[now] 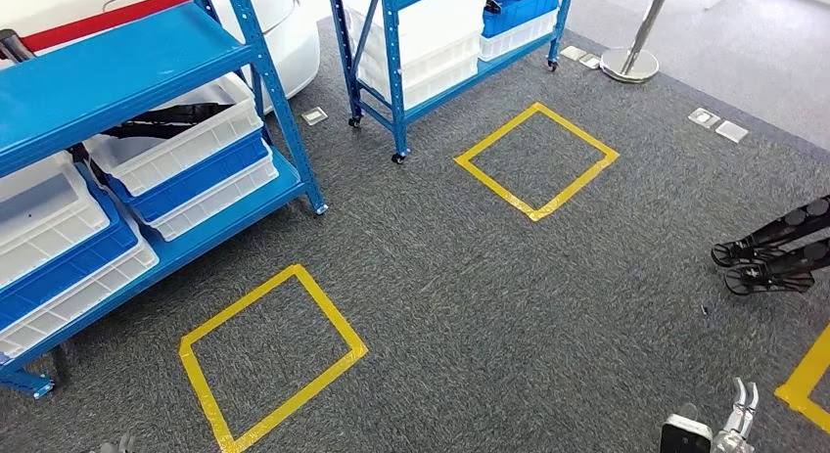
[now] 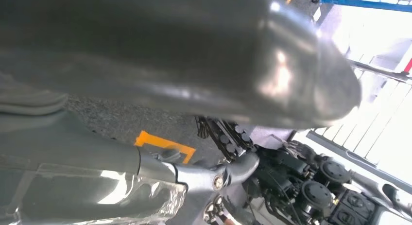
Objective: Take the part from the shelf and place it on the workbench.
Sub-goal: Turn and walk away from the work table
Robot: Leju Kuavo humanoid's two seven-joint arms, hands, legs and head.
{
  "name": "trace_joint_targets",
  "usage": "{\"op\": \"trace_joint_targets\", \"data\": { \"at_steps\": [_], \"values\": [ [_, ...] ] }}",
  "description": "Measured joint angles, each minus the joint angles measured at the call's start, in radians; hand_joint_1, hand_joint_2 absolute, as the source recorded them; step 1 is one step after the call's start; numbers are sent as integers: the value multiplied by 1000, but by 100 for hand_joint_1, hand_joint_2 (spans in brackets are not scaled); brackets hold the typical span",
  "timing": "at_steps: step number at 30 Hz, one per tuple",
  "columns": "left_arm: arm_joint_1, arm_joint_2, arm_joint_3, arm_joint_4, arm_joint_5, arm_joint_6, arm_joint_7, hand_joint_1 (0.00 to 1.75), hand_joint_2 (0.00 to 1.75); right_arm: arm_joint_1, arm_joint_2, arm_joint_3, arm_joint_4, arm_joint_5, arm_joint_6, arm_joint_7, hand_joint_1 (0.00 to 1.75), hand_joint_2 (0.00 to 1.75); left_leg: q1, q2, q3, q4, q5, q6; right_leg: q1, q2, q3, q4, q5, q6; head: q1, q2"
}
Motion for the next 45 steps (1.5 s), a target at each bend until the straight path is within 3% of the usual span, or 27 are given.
{"op": "trace_joint_targets", "data": {
  "at_steps": [1, 3, 4, 7, 8, 9, 10, 12, 13, 16, 18, 20, 22, 23, 24, 25, 27, 29, 31, 34, 37, 38, 39, 40, 41, 43, 45],
  "values": [
    [0, 0, 0, 0, 0, 0, 0, 0, 0, 0, 0, -1, -1, -3, 0, 0, 0, 0, 4, 0, -2, 6, -3, -2, -1, 1, -1, 2, -1, -15, -2, 0],
    [0, 1, 0, 2, 2, 0, 0, 0, 0, 1, 1, -2, -2, -10, 0, -1, 0, 0, 12, -1, -9, 30, -20, -10, -4, 2, 1, 1, -2, -26, -3, 0],
    [0, 2, 0, 3, 3, 0, -1, 0, 0, 1, 1, -3, -3, -13, 1, -2, 0, 0, 16, -1, -25, 66, -42, -16, -4, 3, 3, 0, -2, -30, -4, 0],
    [0, 1, 0, 9, 6, 0, -2, 0, 0, 1, 2, -4, -6, -15, 3, -5, 0, 0, 27, -1, -118, 250, -128, -34, 1, 2, 3, -1, -4, -36, -6, 0],
    [1, 1, 0, 11, 6, 0, -2, 0, 0, 1, 2, -4, -6, -15, 3, -5, 0, 0, 30, -1, -140, 286, -133, -35, 2, 3, 2, 0, -5, -36, -6, 0],
    [1, 1, 0, 13, 7, 0, -2, 0, 0, 1, 2, -4, -6, -15, 3, -5, 0, 0, 31, -1, -146, 286, -119, -33, 4, 4, 3, -1, -5, -36, -6, 0],
    [1, 1, 0, 15, 7, 0, -2, 0, 0, 1, 2, -4, -6, -15, 3, -5, 0, 0, 32, -1, -131, 246, -87, -29, 6, 5, 4, -1, -5, -37, -6, 0],
    [1, 2, 0, 15, 7, 0, -2, 0, 0, 1, 2, -5, -7, -15, 3, -6, 0, 0, 29, -2, -69, 106, -14, -15, 7, 8, 9, -4, -5, -37, -6, 0],
    [1, 4, 0, 16, 7, 0, -3, 0, 0, 1, 2, -5, -7, -15, 3, -6, 0, 0, 25, -2, -44, 52, 6, -11, 7, 8, 11, -8, -5, -36, -5, 0],
    [-1, 8, -1, 16, 7, 0, -4, 0, 0, 1, 3, -5, -7, -15, 5, -7, 0, 0, 10, -1, -25, 7, 13, -5, 4, 8, 15, -20, -1, -27, -8, 0],
    [-1, 11, 0, 16, 10, 0, -5, 0, 0, 1, 2, -6, -9, -17, 7, -8, 0, 0, 6, -2, -7, -24, 25, 7, 10, 4, 16, -20, -2, -20, -8, 0],
    [-1, 9, 0, 17, 14, 0, -5, 0, 0, 0, 1, -6, -11, -22, 10, -9, 0, 0, 6, -2, 13, -58, 40, 21, 21, -1, -18, 47, -36, -30, -6, 0],
    [-1, 6, 0, 19, 17, 0, -6, 0, 0, 1, -2, -6, -12, -28, 14, -10, 0, 0, 4, -1, 15, -66, 42, 30, 23, -2, -83, 177, -95, -44, -5, 0],
    [0, 4, 0, 20, 18, 0, -6, 0, 0, 2, -3, -7, -12, -28, 14, -10, 0, 0, 0, -2, 14, -66, 41, 30, 23, -2, -109, 227, -115, -45, -4, 0],
    [1, 3, 0, 21, 19, 0, -6, 0, 0, 2, -4, -8, -12, -23, 13, -10, 0, 0, -2, -2, 15, -65, 41, 30, 23, -2, -117, 245, -118, -41, -4, 0],
    [1, 1, 0, 21, 20, 0, -6, 0, 0, 3, -4, -8, -12, -16, 11, -10, 0, 0, -4, -3, 15, -63, 40, 28, 23, -2, -107, 227, -106, -34, -4, 0],
    [2, -2, 0, 22, 20, 0, -6, 0, 0, 3, -5, -8, -12, 7, 5, -10, 0, 0, -5, -10, 15, -51, 33, 20, 23, 6, -33, 90, -52, -21, -4, 0],
    [2, -6, 0, 22, 21, 0, -5, 0, 0, 4, -5, -8, -12, 24, -2, -10, 0, 0, -10, -16, 7, -27, 19, 7, 24, 15, 28, -18, -16, -25, -5, 0],
    [3, -7, 0, 22, 22, 0, -5, 0, 0, 7, -5, -9, -12, 28, -6, -10, 0, 0, -12, -19, -1, -13, 12, 1, 28, 14, 39, -33, -12, -37, -7, 0],
    [5, -6, 0, 22, 22, 0, -5, 0, 0, 9, -3, -10, -14, 29, -9, -10, 0, 0, -7, -21, -12, 19, -9, -11, 15, 5, 45, -36, -11, -47, -10, 0],
    [5, -7, 0, 23, 22, 0, -5, 0, 0, 10, -1, -11, -16, 29, -9, -11, 0, 0, 10, -15, -97, 189, -89, -38, 11, -5, 50, -37, -16, -55, -19, 0],
    [7, -7, 0, 24, 22, 0, -5, 0, 0, 10, 0, -12, -17, 29, -9, -11, 0, 0, 17, -13, -131, 248, -107, -44, 12, -8, 50, -37, -17, -56, -20, 0],
    [8, -8, 0, 24, 22, 0, -5, 0, 0, 11, 0, -12, -17, 29, -10, -11, 0, 0, 23, -10, -152, 276, -105, -48, 12, -11, 51, -37, -18, -56, -20, 0],
    [9, -9, 0, 25, 22, 0, -5, 0, 0, 11, 0, -13, -17, 29, -10, -11, 0, 0, 28, -8, -152, 263, -82, -51, 12, -13, 53, -37, -20, -56, -20, 0],
    [9, -9, 0, 25, 24, -4, -5, 0, 0, 11, 0, -13, -17, 25, -10, -14, 0, 0, 31, -5, -133, 212, -44, -51, 12, -15, 57, -37, -22, -55, -20, 0],
    [5, -9, -1, 23, 28, -17, -5, 0, 0, 10, 1, -14, -22, 9, -11, -27, 0, 0, 30, 9, -69, 69, 24, -46, 12, -20, 65, -39, -26, -52, -20, 0],
    [-8, -8, -8, 20, 34, -25, -5, 0, 0, 9, 2, -15, -29, -9, -16, -37, 0, 0, 22, 20, -36, -3, 41, -37, 14, -27, 68, -43, -28, -47, -20, 0]
  ]
}}
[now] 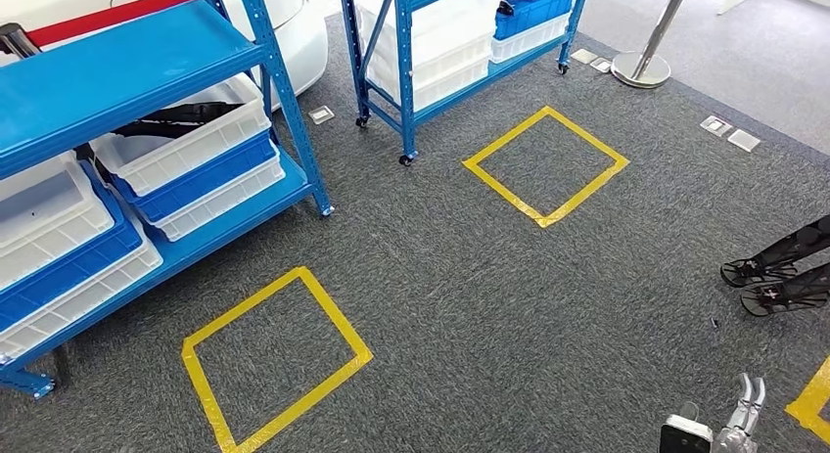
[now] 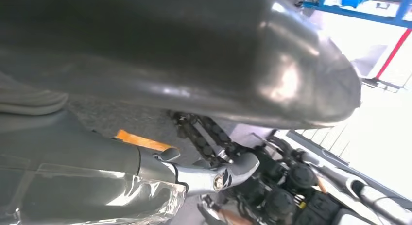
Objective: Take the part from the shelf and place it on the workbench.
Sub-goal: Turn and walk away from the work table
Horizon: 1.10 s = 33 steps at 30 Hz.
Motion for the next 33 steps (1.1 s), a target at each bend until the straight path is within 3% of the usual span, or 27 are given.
{"op": "trace_joint_targets", "data": {
  "at_steps": [3, 5, 8, 9, 10, 11, 13, 15, 18, 20, 23, 24, 25, 27, 29, 31, 33],
  "values": [
    [-19, 6, -15, -1, 5, 7, 0, 0, 0, -1, 1, 1, -9, -8, -7, 1, 0, 0, -9, -11, 10, -21, 0, 22, 4, -12, 8, -11, 0, 16, 0, 0],
    [-28, 8, -23, -2, 6, 12, 0, 0, 0, 0, 1, 1, -16, -11, -10, 2, 0, 0, -9, -19, 31, -51, 14, 42, 8, -2, -8, 29, -23, 13, 3, 0],
    [-39, 8, -36, -1, 6, 16, 1, 0, 0, 3, -1, 0, -19, -17, -12, 4, 0, 0, -16, -31, 37, -61, 19, 54, 10, 17, -113, 221, -97, -6, 8, 0],
    [-40, 8, -38, -1, 6, 16, 1, 0, 0, 5, -1, -1, -19, -18, -13, 4, 0, 0, -19, -36, 37, -60, 19, 55, 10, 19, -143, 266, -107, -5, 9, 0],
    [-40, 8, -40, 0, 6, 16, 2, 0, 0, 5, -1, -1, -19, -18, -13, 5, 0, 0, -22, -42, 37, -59, 18, 55, 10, 20, -154, 272, -98, 0, 9, 0],
    [-41, 7, -41, 1, 6, 16, 2, 0, 0, 6, -1, -1, -19, -18, -13, 5, 0, 0, -24, -48, 38, -57, 17, 54, 10, 21, -143, 233, -72, 8, 9, 0],
    [-41, 6, -43, 1, 6, 16, 2, 0, 0, 5, -1, -1, -19, -18, -13, 5, 0, 0, -27, -59, 36, -46, 10, 48, 11, 27, -86, 95, -5, 18, 9, 0],
    [-42, 6, -46, 2, 8, 18, 2, 0, 0, 5, 0, -1, -20, -17, -16, 5, 0, 0, -31, -67, 30, -29, -2, 38, 14, 32, -46, 9, 30, 10, 9, 0],
    [-42, 10, -51, 2, 21, 29, 1, 0, 0, 4, 1, 0, -23, -10, -24, 6, 0, 0, -29, -69, 22, -17, -9, 29, 14, 30, -38, -2, 40, -8, 8, 0],
    [-43, 14, -56, 3, 29, 34, 0, 0, 0, 5, 3, 2, -25, -6, -25, 5, 0, 0, -25, -57, 8, 18, -33, 18, 6, 26, -37, -4, 44, -17, 4, 0],
    [-42, 17, -64, 4, 45, 37, -1, 0, 0, 6, 5, 4, -26, -1, -25, 5, 0, 0, -9, -35, -78, 199, -128, -8, 5, 19, -38, -5, 44, -22, -3, 0],
    [-40, 17, -66, 4, 51, 37, -1, 0, 0, 6, 5, 5, -26, 1, -25, 5, 0, 0, -4, -32, -107, 255, -147, -14, 5, 17, -39, -4, 44, -22, -3, 0],
    [-38, 17, -67, 4, 57, 38, 0, 0, 0, 6, 5, 7, -26, 6, -25, 6, 0, 0, 0, -30, -120, 276, -145, -16, 6, 15, -39, -4, 44, -22, -3, 0],
    [-33, 18, -68, 4, 63, 44, 3, 0, 0, 6, 5, 11, -25, 23, -25, 18, 0, 0, 4, -26, -88, 202, -92, -14, 7, 10, -38, -4, 43, -20, -3, 0],
    [-24, 21, -69, 5, 65, 50, 6, 0, 0, 11, 6, 14, -25, 46, -25, 32, 0, 0, -2, -8, -13, 54, -31, -2, 8, 5, -33, -7, 41, -17, -2, 0],
    [-12, 25, -69, 5, 65, 49, 3, 0, 0, 19, 8, 17, -22, 60, -24, 32, 0, 0, -11, 7, 23, -20, -12, 11, 9, -2, -29, -11, 39, -11, -3, 0],
    [-2, 29, -69, 5, 66, 47, 1, 0, 0, 23, 11, 18, -20, 66, -23, 29, 0, 0, -15, 0, 23, -27, -11, 22, 10, -11, -23, -18, 39, -1, -6, 0]
  ]
}}
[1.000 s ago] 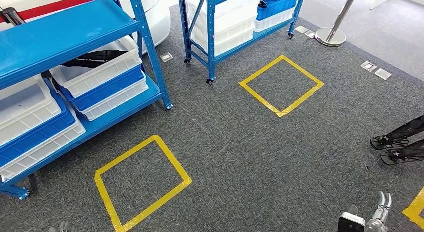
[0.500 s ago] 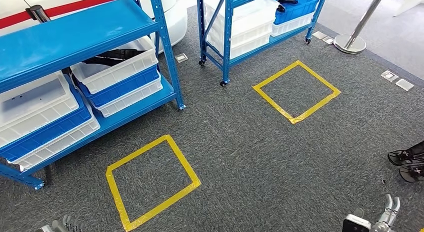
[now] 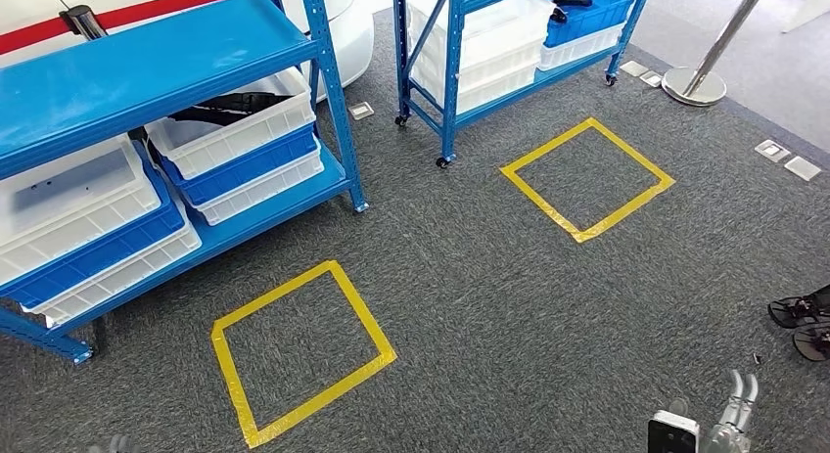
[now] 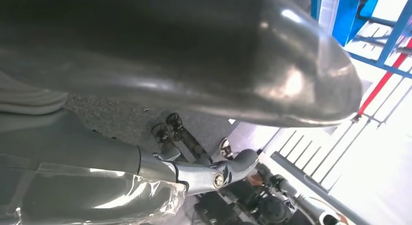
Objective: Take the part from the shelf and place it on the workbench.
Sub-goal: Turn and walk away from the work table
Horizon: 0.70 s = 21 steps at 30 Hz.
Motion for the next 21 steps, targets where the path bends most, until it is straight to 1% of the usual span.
{"op": "trace_joint_targets", "data": {
  "at_steps": [1, 2, 3, 4, 5, 6, 7, 8, 9, 10, 11, 12, 13, 14, 16, 17, 18, 19, 20, 21],
  "values": [
    [5, 1, 0, 0, 0, 0, -1, 0, 0, 1, 1, 1, 1, 2, 1, -1, 0, 0, 1, -5, 7, -11, 7, 8, 2, -1, 1, 1, -1, 3, 0, 0],
    [9, 2, 0, 0, 0, 1, -1, 0, 0, 1, 1, 2, 2, 3, 1, -1, 0, 0, 2, -11, 14, -24, 14, 18, 4, 3, -3, 13, -9, 3, 2, 0],
    [11, 1, 0, 1, 0, 1, -2, 0, 0, 1, 0, 2, 2, 4, 1, -1, 0, 0, 4, -18, 21, -37, 22, 27, 6, 11, -18, 46, -28, -1, 4, 0],
    [13, 0, 0, 1, 0, 2, -2, 0, 0, 2, 0, 3, 3, 5, 2, -1, 0, 0, 5, -24, 25, -44, 28, 32, 6, 19, -44, 100, -55, -7, 7, 0],
    [13, -1, 0, 2, -1, 2, -2, 0, 0, 3, -1, 3, 3, 5, 2, -1, 0, 0, 3, -29, 24, -46, 29, 36, 5, 26, -78, 169, -88, -12, 9, 0],
    [15, -2, 0, 3, -1, 2, -2, 0, 0, 4, -1, 3, 4, 5, 2, -1, 0, 0, 2, -35, 22, -46, 30, 35, 3, 29, -112, 237, -115, -13, 10, 0],
    [17, -2, 0, 3, -2, 3, -2, 0, 0, 5, -1, 2, 5, 5, 2, -1, 0, 0, 0, -41, 21, -45, 30, 35, 3, 30, -135, 281, -128, -10, 11, 0],
    [19, -3, 0, 4, -2, 3, -2, 0, 0, 5, -1, 2, 6, 5, 2, -1, 0, 0, 0, -47, 21, -44, 29, 34, 2, 30, -139, 288, -124, -3, 11, 0],
    [20, -4, 0, 5, -2, 3, -2, 0, 0, 5, -1, 2, 7, 5, 2, -1, 0, 0, 0, -54, 21, -41, 28, 32, 1, 31, -119, 247, -102, 7, 11, 0],
    [21, -4, 0, 6, -2, 3, -2, 0, 0, 5, -1, 2, 8, 6, 2, -1, 0, 0, 0, -61, 21, -35, 25, 27, -2, 35, -82, 173, -71, 16, 11, 0],
    [22, -5, 0, 6, -2, 3, -2, 0, 0, 5, -1, 3, 9, 7, 2, 0, 0, 0, -1, -68, 18, -25, 20, 20, -3, 43, -47, 103, -44, 21, 12, 0],
    [22, -5, 0, 7, -3, 3, -2, 0, 0, 4, -1, 3, 10, 8, 4, 0, 0, 0, -3, -74, 14, -13, 12, 12, -5, 47, -18, 49, -25, 22, 12, 0],
    [23, -4, 0, 7, -4, 3, -2, 0, 0, 3, -1, 3, 11, 10, 6, 1, 0, 0, -4, -78, 9, -2, 6, 5, -6, 51, -4, 22, -17, 18, 12, 0],
    [24, -3, 1, 7, -6, 3, -2, 0, 0, 3, -1, 3, 11, 13, 8, 1, 0, 0, -4, -80, 5, 4, 2, 1, -3, 50, -2, 20, -17, 11, 12, 0],
    [28, -1, 1, 7, -8, 3, -2, 0, 0, 4, -1, 5, 12, 19, 10, 2, 0, 0, 0, -81, 2, 11, -2, -4, -4, 42, 1, 20, -15, 3, 11, 0],
    [30, 0, 2, 7, -9, 3, -2, 0, 0, 4, 0, 7, 12, 22, 11, 2, 0, 0, 3, -74, -2, 24, -11, -8, -6, 39, 2, 20, -15, -1, 10, 0],
    [31, 2, 4, 7, -9, 3, -2, 0, 0, 3, 0, 9, 12, 25, 11, 2, 0, 0, 6, -64, -15, 53, -29, -14, -8, 35, 3, 19, -14, -5, 8, 0],
    [31, 3, 5, 7, -10, 2, -2, 0, 0, 3, 1, 11, 12, 28, 11, 3, 0, 0, 9, -52, -38, 103, -57, -21, -9, 30, 4, 19, -15, -9, 6, 0],
    [31, 3, 6, 7, -11, 1, -2, 0, 0, 4, 1, 12, 13, 31, 11, 4, 0, 0, 12, -40, -72, 170, -91, -28, -7, 24, 4, 19, -16, -12, 4, 0],
    [32, 3, 8, 7, -11, 1, -2, 0, 0, 4, 1, 13, 13, 34, 11, 6, 0, 0, 15, -34, -108, 239, -119, -33, -5, 18, 4, 19, -18, -14, 3, 0]
  ]
}}
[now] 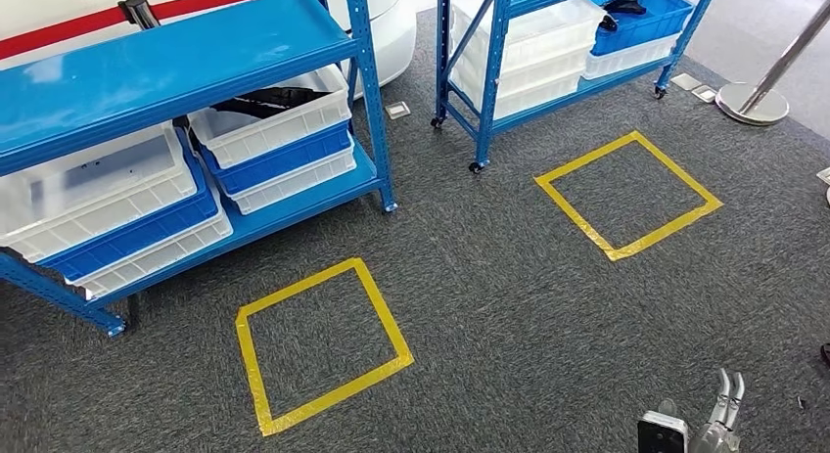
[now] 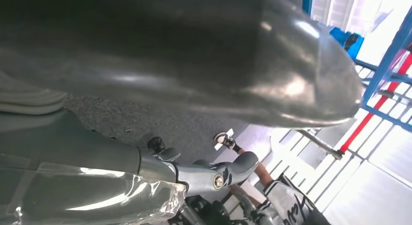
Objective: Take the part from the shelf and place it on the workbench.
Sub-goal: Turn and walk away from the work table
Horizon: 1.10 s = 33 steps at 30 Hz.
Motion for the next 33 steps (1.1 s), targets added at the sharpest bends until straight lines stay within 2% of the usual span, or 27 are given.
{"op": "trace_joint_targets", "data": {
  "at_steps": [1, 2, 3, 5, 6, 7, 8, 10, 11, 12, 13, 15, 16, 18, 22, 25, 26, 27, 28, 29, 30, 31, 32, 33],
  "values": [
    [1, 0, 1, 0, -1, -1, 0, 0, 0, 0, 0, 1, 1, 2, 0, 1, 0, 0, 2, 3, -29, 53, -16, -2, 2, -7, 0, 0, -1, -1, 0, 0],
    [3, -1, 3, 0, -2, -1, 0, 0, 0, 0, 0, 2, 2, 4, -1, 2, 0, 0, 4, 5, -43, 70, -13, -2, 5, -13, 1, 0, -3, -3, 0, 0],
    [4, -1, 6, 0, -4, -2, 0, 0, 0, 0, 0, 4, 3, 5, -2, 3, 0, 0, 4, 6, -34, 46, 11, 2, 7, -20, 3, 0, -5, -4, 0, 0],
    [4, 0, 11, 0, -9, -4, 0, 0, 0, -1, -1, 10, 4, 8, -5, 4, 0, 0, -3, 26, 32, -93, 84, 21, 11, -34, 10, -1, -9, -5, 0, 0],
    [3, 1, 14, -1, -10, -6, 0, 0, 0, -2, -1, 13, 5, 9, -6, 4, 0, 0, -9, 41, 63, -155, 108, 30, 15, -40, 13, -2, -11, -3, 1, 0],
    [2, 2, 17, -2, -11, -7, 0, 0, 0, -2, -1, 16, 5, 10, -7, 4, 0, 0, -15, 53, 84, -197, 120, 39, 16, -46, 15, -4, -13, -1, 2, 0],
    [1, 2, 19, -3, -12, -8, 0, 0, 0, -3, -2, 19, 6, 11, -9, 5, 0, 0, -19, 60, 91, -214, 121, 44, 15, -53, 17, -5, -15, 2, 2, 0],
    [1, 4, 23, -5, -13, -10, -1, 0, 0, -4, -3, 25, 7, 13, -11, 6, 0, 0, -25, 47, 96, -227, 124, 53, 16, -68, 22, -14, -16, 9, 0, 0],
    [3, 4, 24, -5, -13, -10, -1, 0, 0, -5, -3, 28, 8, 16, -11, 7, 0, 0, -24, 38, 106, -244, 131, 58, 17, -65, 24, -13, -18, 11, 1, 0],
    [3, 4, 26, -6, -13, -10, -2, 0, 0, -6, -5, 32, 8, 19, -12, 7, 0, 0, -21, 29, 118, -262, 140, 67, 19, -52, 18, 3, -27, 11, 2, 0],
    [3, 2, 26, -6, -13, -10, -2, 0, 0, -6, -7, 35, 9, 25, -14, 7, 0, 0, -18, 20, 128, -280, 149, 73, 21, -32, 1, 40, -45, 9, 4, 0],
    [1, -3, 28, -6, -14, -10, -1, 0, 0, -5, -12, 36, 13, 37, -19, 9, 0, 0, -15, 1, 133, -291, 156, 79, 17, 3, -61, 161, -96, 0, 9, 0],
    [1, -5, 28, -6, -14, -10, -1, 0, 0, -5, -14, 37, 15, 43, -21, 10, 0, 0, -16, -7, 132, -291, 156, 77, 16, 9, -89, 213, -115, -1, 11, 0],
    [1, -7, 30, -6, -14, -10, 0, 0, 0, -4, -15, 37, 18, 47, -22, 11, 0, 0, -17, -16, 130, -290, 156, 77, 13, 11, -116, 261, -131, -1, 11, 0],
    [1, -7, 30, -6, -14, -10, 0, 0, 0, -4, -15, 37, 18, 48, -22, 11, 0, 0, -17, -17, 130, -290, 156, 77, 13, 11, -119, 265, -131, 0, 11, 0],
    [3, -9, 33, -6, -14, -10, 0, 0, 0, -4, -16, 37, 21, 53, -26, 12, 0, 0, -17, -25, 130, -288, 155, 75, 12, 11, -131, 280, -128, 5, 11, 0],
    [4, -10, 35, -6, -14, -10, 0, 0, 0, -4, -16, 38, 22, 55, -27, 13, 0, 0, -17, -29, 130, -287, 154, 74, 12, 11, -133, 279, -122, 9, 11, 0],
    [6, -13, 38, -7, -15, -11, 0, 0, 0, -5, -17, 41, 25, 60, -29, 13, 0, 0, -16, -39, 130, -282, 151, 69, 8, 14, -110, 225, -94, 19, 11, 0],
    [9, -16, 43, -9, -16, -11, 0, 0, 0, -6, -19, 47, 29, 68, -31, 14, 0, 0, -15, -54, 123, -266, 141, 58, 5, 22, -80, 157, -62, 24, 10, 0],
    [13, -19, 48, -13, -17, -12, 0, 0, 0, -8, -20, 57, 32, 77, -34, 15, 0, 0, -12, -61, 114, -244, 128, 45, 2, 25, -49, 91, -32, 22, 10, 0],
    [15, -22, 53, -19, -18, -12, 0, 0, 0, -10, -21, 68, 36, 87, -36, 16, 0, 0, -7, -52, 82, -176, 93, 27, 1, 23, -18, 27, -6, 17, 6, 0],
    [16, -25, 58, -25, -19, -13, 0, 0, 0, -11, -21, 76, 38, 94, -38, 18, 0, 0, -3, -36, 41, -96, 53, 13, 3, 16, -8, 12, -3, 4, 2, 0],
    [16, -27, 61, -27, -19, -13, 0, 0, 0, -12, -21, 82, 39, 98, -39, 20, 0, 0, 2, -14, 0, -16, 20, 5, 6, 3, -6, 11, -4, -5, -2, 0],
    [15, -29, 63, -29, -19, -13, 0, 0, 0, -12, -20, 84, 39, 100, -39, 22, 0, 0, 4, 4, -40, 54, -5, 2, 10, -7, -4, 11, -7, -9, -6, 0]
  ]
}}
